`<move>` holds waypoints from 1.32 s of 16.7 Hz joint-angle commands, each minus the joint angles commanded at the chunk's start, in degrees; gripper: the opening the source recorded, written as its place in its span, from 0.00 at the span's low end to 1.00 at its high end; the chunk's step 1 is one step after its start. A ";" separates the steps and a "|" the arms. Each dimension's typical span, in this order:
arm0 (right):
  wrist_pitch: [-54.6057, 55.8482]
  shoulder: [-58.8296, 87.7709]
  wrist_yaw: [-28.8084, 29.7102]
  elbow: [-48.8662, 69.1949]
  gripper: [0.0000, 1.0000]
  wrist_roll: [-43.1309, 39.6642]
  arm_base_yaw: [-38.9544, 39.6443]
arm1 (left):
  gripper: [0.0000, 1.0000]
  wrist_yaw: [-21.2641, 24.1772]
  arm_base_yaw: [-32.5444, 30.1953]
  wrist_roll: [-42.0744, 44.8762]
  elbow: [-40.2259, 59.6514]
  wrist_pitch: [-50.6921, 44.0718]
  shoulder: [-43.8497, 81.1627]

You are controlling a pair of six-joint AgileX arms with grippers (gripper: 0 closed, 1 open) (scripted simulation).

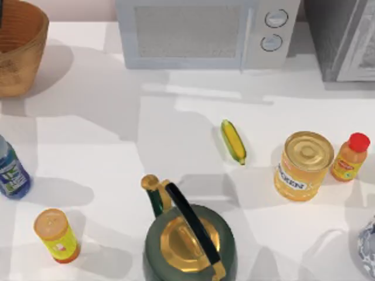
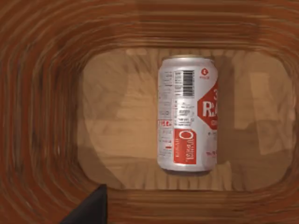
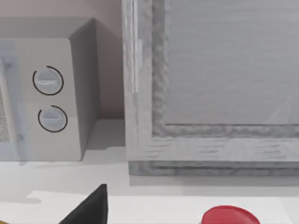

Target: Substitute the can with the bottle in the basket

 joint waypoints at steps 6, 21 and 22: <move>0.00 0.00 0.00 0.00 1.00 0.00 0.00 | 1.00 1.28 0.65 1.55 15.50 -6.69 15.19; 0.00 0.00 0.00 0.00 1.00 0.00 0.00 | 1.00 1.29 -0.03 1.02 15.57 0.17 22.53; 0.00 0.00 0.00 0.00 1.00 0.00 0.00 | 1.00 1.28 -0.04 1.01 15.55 0.26 22.61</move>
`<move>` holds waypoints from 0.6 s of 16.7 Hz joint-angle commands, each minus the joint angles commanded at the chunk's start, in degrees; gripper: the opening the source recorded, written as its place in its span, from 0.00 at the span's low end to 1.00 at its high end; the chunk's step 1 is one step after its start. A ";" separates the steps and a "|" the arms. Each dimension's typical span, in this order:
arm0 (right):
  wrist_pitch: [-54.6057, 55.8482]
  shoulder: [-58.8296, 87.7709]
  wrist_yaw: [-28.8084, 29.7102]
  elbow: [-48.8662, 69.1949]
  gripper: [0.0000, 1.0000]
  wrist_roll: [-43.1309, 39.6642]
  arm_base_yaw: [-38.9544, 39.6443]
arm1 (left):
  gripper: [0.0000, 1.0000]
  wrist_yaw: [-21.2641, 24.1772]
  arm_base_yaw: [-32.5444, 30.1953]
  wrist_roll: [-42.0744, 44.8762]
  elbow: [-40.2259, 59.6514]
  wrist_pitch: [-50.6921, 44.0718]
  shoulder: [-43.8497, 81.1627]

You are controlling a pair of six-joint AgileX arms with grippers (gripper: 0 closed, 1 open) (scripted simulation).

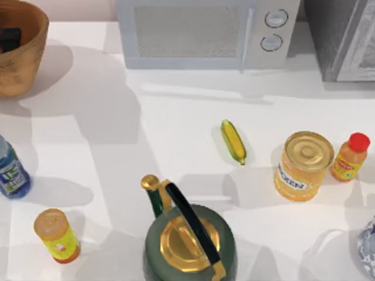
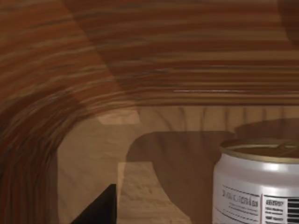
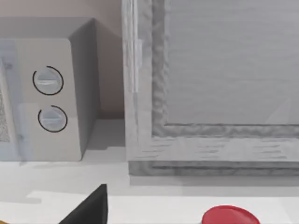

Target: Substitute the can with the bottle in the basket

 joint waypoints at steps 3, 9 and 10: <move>0.00 0.00 0.00 0.00 1.00 0.00 0.00 | 0.92 0.00 0.00 0.00 0.00 0.00 0.00; 0.00 0.00 0.00 0.00 1.00 0.00 0.00 | 0.47 0.00 0.00 0.00 0.00 0.00 0.00; 0.00 0.00 0.00 0.00 1.00 0.00 0.00 | 0.40 0.00 0.00 0.00 0.00 0.00 0.00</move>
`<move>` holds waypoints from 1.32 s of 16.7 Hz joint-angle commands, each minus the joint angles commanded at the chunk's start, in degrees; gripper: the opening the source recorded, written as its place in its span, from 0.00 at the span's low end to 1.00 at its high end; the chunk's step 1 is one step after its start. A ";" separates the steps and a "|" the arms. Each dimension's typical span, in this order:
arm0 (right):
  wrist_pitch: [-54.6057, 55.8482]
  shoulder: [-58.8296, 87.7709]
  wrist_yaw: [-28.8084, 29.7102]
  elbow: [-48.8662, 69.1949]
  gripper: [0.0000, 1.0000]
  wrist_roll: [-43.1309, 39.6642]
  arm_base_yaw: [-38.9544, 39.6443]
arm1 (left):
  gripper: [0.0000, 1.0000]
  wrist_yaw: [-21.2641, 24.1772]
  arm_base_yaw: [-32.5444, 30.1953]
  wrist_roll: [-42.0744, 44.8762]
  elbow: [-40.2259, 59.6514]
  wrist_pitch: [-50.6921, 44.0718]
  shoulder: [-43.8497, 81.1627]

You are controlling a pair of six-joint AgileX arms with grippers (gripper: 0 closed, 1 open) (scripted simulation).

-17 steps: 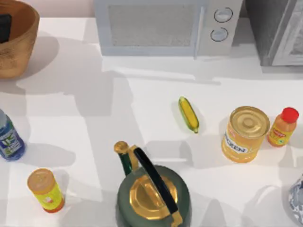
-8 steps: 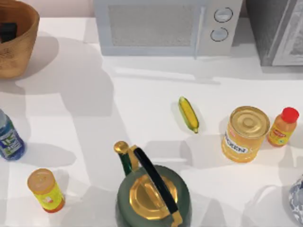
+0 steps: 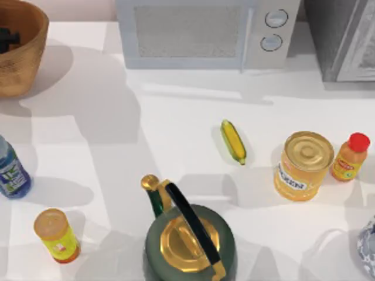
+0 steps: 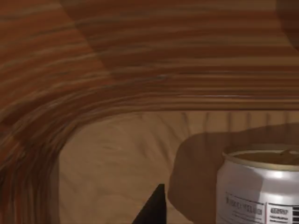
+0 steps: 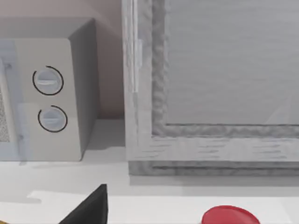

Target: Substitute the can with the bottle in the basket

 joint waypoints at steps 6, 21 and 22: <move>0.00 0.00 0.00 0.00 1.00 0.00 0.00 | 0.00 0.00 0.00 0.00 0.00 0.00 0.00; 0.00 0.00 0.00 0.00 1.00 0.00 0.00 | 0.00 -1.89 -0.26 -1.50 -9.68 5.29 -13.06; 0.00 0.00 0.00 0.00 1.00 0.00 0.00 | 0.00 -2.40 -0.52 -2.00 -13.30 7.19 -17.06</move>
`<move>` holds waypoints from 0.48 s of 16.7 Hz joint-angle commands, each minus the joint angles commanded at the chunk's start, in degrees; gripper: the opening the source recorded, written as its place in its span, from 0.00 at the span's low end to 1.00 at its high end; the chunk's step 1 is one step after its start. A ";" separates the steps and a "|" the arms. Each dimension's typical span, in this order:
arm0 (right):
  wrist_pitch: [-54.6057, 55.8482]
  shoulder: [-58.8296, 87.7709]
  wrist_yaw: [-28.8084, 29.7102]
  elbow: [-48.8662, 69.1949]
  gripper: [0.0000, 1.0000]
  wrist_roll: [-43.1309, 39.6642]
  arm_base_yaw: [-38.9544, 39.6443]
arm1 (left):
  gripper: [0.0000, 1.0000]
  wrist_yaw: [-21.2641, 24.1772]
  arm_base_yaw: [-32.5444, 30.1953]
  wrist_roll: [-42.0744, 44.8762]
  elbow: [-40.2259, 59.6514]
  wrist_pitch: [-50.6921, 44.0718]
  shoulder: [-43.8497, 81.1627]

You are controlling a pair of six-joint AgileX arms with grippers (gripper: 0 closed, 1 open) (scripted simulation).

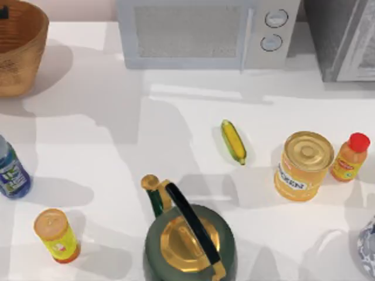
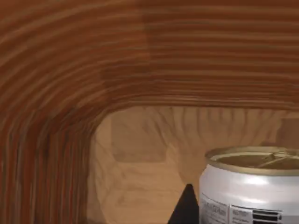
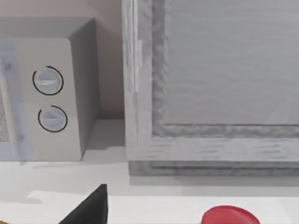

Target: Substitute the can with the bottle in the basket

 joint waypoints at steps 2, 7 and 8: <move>0.00 0.00 0.00 0.00 1.00 0.00 0.00 | 0.00 -1.11 -0.63 -1.10 -8.69 4.29 -9.66; 0.00 0.00 0.00 0.00 1.00 0.00 0.00 | 0.00 -3.96 -2.70 -4.19 -35.22 17.06 -39.07; 0.00 0.00 0.00 0.00 1.00 0.00 0.00 | 0.00 -4.43 -3.17 -4.80 -41.03 19.74 -45.39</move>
